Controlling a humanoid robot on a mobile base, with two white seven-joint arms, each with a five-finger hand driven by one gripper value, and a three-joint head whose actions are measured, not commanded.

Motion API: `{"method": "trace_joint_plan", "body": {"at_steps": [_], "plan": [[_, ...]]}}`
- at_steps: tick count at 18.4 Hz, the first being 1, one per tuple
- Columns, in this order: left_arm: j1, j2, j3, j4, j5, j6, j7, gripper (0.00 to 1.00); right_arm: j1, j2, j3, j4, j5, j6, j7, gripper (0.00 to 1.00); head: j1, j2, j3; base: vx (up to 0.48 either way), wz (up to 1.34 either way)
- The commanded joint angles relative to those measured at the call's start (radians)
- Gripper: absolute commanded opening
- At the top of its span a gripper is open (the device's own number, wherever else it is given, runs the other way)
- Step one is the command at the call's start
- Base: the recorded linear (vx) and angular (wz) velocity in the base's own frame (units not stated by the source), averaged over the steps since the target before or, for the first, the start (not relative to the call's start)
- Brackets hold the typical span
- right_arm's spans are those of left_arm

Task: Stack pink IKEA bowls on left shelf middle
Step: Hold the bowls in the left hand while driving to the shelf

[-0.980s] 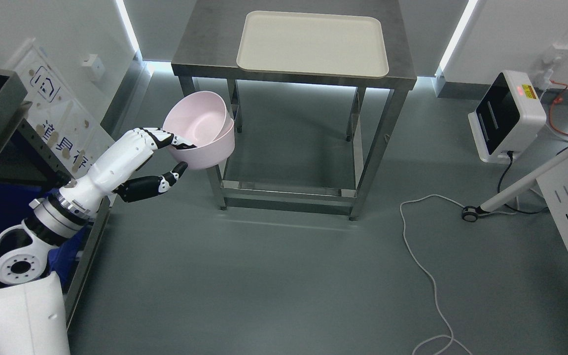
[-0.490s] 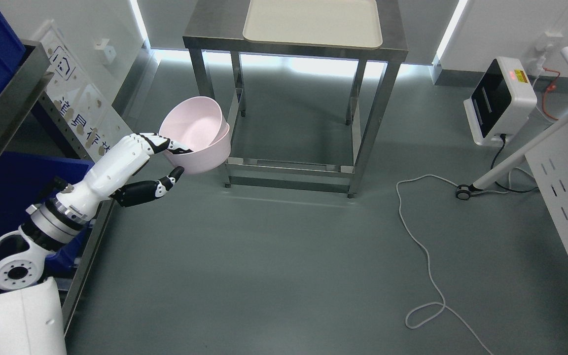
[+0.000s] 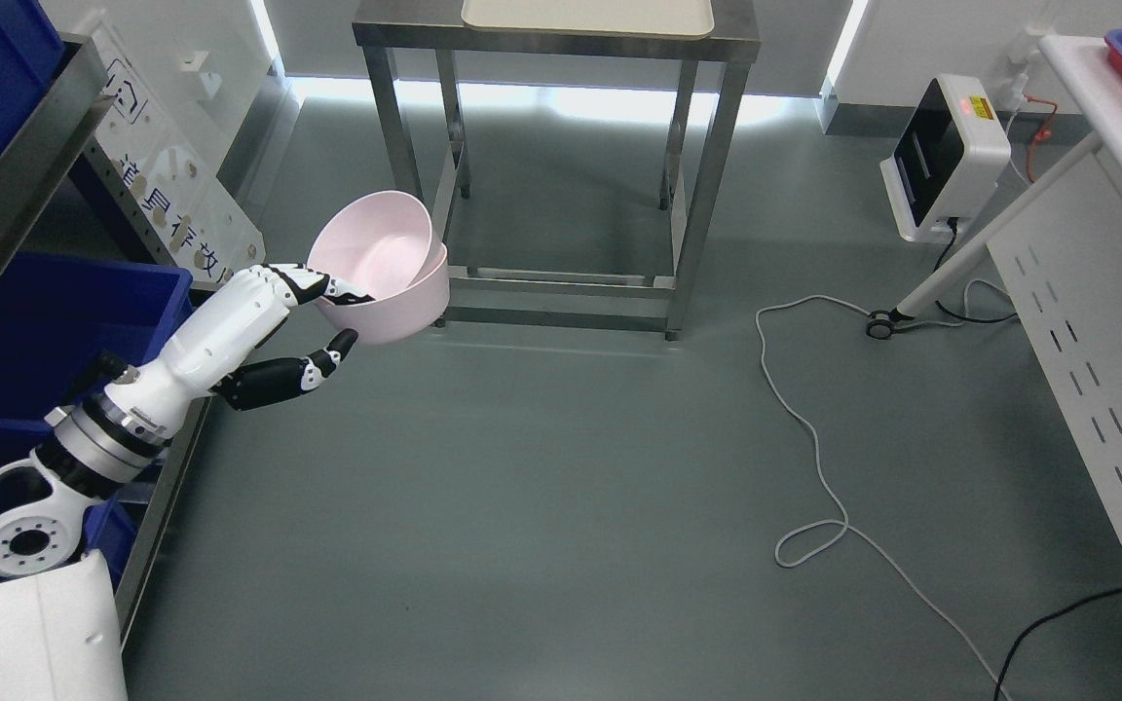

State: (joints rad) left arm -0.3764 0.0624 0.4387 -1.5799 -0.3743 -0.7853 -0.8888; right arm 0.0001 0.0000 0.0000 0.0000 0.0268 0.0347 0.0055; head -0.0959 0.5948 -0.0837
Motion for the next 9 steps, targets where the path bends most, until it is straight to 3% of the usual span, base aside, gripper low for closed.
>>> {"method": "trace_joint_plan", "body": {"at_steps": [1, 5, 9], "plan": [[-0.004, 0.000, 0.014, -0.002, 0.000, 0.000, 0.001, 0.02, 0.029, -0.017, -0.011, -0.034, -0.027, 0.001, 0.001, 1.00, 0.0000, 0.000, 0.000, -0.296, -0.02], [-0.053, 0.025, 0.038, -0.005, -0.008, 0.000, 0.004, 0.01, 0.029, -0.017, -0.011, -0.034, -0.027, 0.001, 0.001, 1.00, 0.0000, 0.000, 0.000, -0.276, 0.09], [-0.128, 0.161, 0.104, -0.005, -0.012, 0.000, 0.002, 0.01, 0.029, -0.017, -0.011, -0.034, -0.027, -0.001, 0.001, 1.00, 0.0000, 0.000, 0.000, -0.255, 0.40]]}}
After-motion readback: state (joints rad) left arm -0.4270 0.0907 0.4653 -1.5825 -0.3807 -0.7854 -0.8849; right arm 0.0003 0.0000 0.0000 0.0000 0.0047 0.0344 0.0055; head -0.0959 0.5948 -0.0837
